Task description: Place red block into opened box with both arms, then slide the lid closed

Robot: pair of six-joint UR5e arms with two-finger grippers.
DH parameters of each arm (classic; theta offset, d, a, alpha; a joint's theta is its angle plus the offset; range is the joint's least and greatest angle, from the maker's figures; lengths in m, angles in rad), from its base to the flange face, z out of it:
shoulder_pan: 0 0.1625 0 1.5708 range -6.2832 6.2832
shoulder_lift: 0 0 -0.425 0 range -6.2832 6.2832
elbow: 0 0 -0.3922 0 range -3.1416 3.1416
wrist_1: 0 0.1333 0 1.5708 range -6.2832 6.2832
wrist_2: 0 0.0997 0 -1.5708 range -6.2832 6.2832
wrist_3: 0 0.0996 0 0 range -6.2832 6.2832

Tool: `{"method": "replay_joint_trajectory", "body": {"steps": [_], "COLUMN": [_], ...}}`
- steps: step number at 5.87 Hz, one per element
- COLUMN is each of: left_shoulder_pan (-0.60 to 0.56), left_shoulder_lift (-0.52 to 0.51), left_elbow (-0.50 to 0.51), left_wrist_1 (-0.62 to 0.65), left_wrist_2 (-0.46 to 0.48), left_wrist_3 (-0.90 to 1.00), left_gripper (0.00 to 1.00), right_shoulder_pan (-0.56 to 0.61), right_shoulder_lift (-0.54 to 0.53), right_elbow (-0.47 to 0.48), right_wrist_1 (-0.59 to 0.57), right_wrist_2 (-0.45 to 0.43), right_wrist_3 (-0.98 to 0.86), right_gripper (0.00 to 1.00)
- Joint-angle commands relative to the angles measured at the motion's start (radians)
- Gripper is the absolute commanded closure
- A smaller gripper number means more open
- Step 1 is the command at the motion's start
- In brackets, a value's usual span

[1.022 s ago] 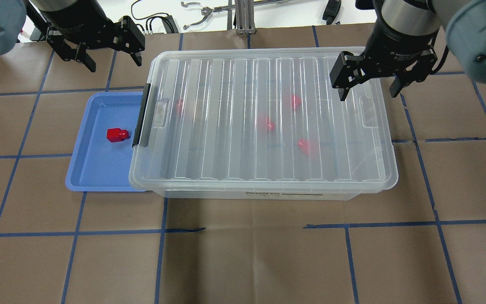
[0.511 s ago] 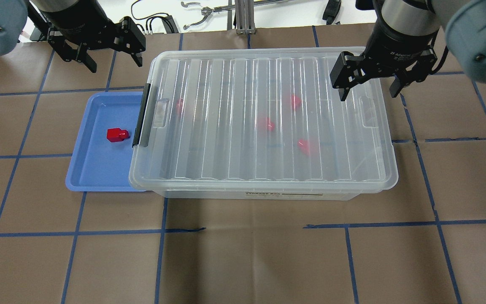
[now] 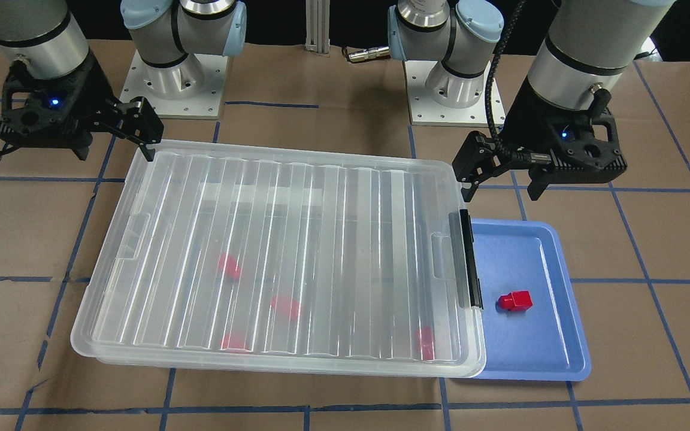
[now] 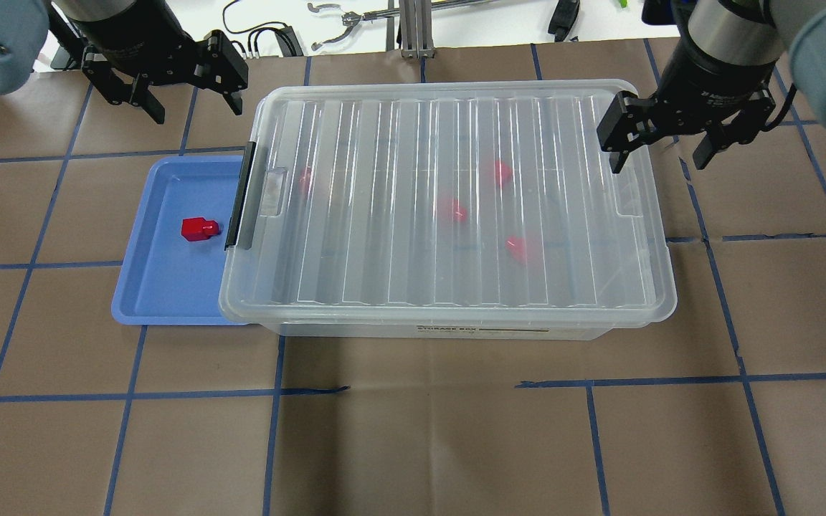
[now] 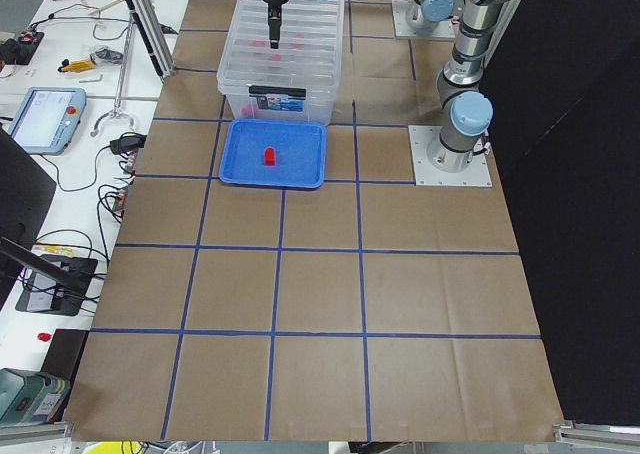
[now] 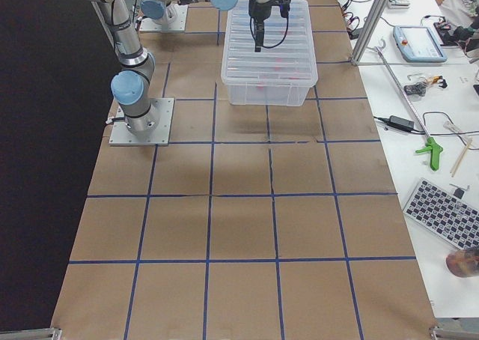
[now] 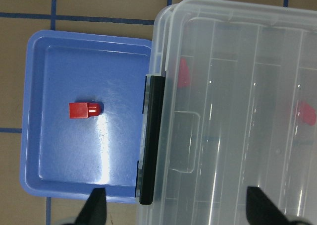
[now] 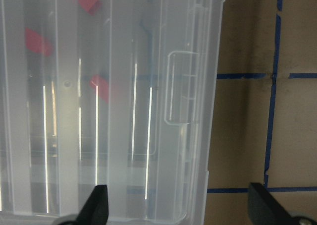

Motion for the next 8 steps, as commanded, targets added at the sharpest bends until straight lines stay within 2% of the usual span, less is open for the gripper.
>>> {"method": "replay_joint_trajectory", "body": {"steps": [1, 3, 4, 8], "left_shoulder_pan": [0.001, 0.001, 0.001, 0.001], "left_shoulder_lift": [0.0, 0.0, 0.0, 0.002], "left_elbow": [-0.001, -0.001, -0.001, -0.001], "left_wrist_1": [0.0, 0.0, 0.0, 0.0], "left_wrist_2": [0.001, 0.0, 0.0, 0.0], "left_wrist_3": [0.0, -0.011, -0.011, -0.013], "left_gripper": [0.01, 0.01, 0.01, 0.01], "right_shoulder_pan": [-0.083, -0.083, -0.086, -0.177], "right_shoulder_lift": [0.018, 0.057, 0.057, 0.057], "right_elbow": [0.071, 0.236, 0.302, 0.32], "right_wrist_1": [-0.098, -0.348, -0.428, -0.439], "right_wrist_2": [0.002, -0.002, -0.008, -0.009], "right_wrist_3": [-0.08, -0.09, -0.096, -0.19], "right_gripper": [0.0, 0.0, 0.0, 0.0]}}
